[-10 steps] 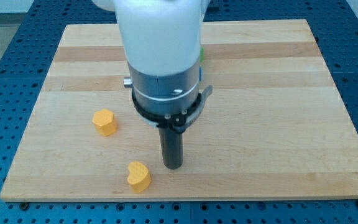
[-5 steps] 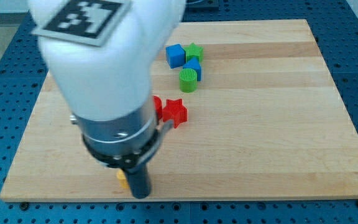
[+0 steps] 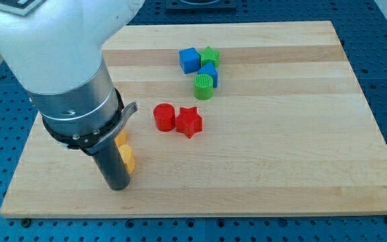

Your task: Move the yellow heart into the yellow hexagon

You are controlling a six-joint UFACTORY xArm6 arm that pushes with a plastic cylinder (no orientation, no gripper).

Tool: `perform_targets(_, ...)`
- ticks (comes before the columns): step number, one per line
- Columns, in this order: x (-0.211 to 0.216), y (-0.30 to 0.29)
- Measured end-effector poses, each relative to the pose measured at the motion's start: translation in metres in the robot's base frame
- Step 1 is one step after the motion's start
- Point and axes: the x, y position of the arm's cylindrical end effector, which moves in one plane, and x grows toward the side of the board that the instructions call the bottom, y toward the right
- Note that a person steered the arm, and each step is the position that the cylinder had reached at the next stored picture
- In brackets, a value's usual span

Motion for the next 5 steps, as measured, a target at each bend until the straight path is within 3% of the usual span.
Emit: perform_targets(5,-0.024,0.000)
